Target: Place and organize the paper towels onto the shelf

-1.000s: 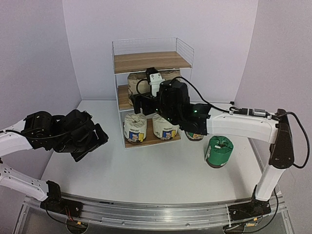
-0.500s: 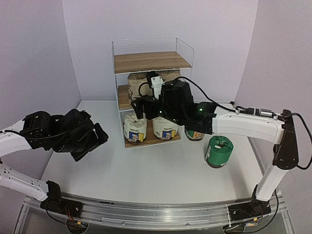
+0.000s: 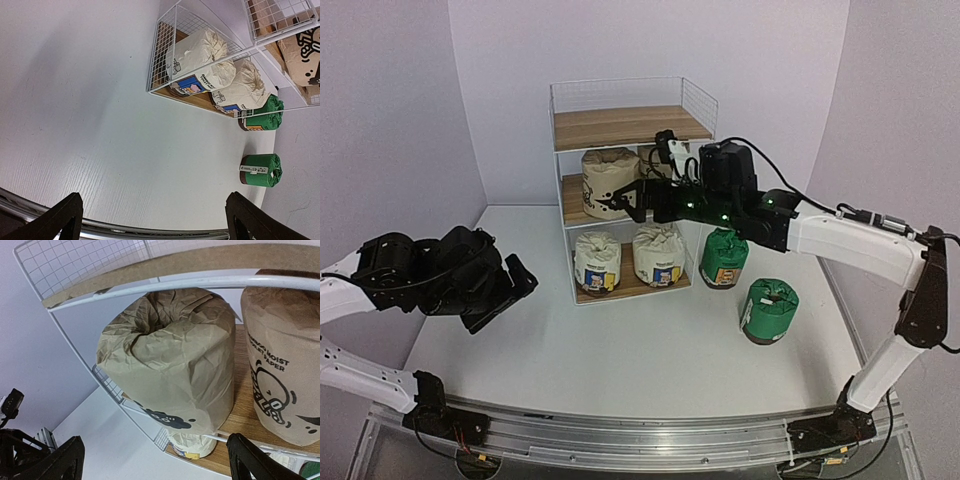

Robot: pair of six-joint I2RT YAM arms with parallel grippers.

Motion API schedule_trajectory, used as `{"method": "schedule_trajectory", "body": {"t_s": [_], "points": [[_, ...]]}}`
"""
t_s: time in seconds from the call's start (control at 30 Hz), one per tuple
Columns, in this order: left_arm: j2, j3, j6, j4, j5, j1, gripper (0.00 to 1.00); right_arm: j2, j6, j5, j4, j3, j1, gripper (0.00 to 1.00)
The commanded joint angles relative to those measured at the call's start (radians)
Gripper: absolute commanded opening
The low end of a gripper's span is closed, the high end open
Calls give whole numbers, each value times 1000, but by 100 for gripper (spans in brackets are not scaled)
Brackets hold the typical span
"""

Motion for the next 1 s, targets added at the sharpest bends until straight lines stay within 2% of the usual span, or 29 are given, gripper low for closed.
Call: {"method": "schedule_trajectory", "body": {"t_s": [0.0,0.73,0.97], "points": [[-19,-5,20,15,7,0,100,39,12,-98,11,64,2,95],[-32,0,9,-9,2,1,100,200,-106,95,12,216,-5,93],[-43,1,5,-22,-7,0,100,232,-154,22,13,250,-6,94]]}}
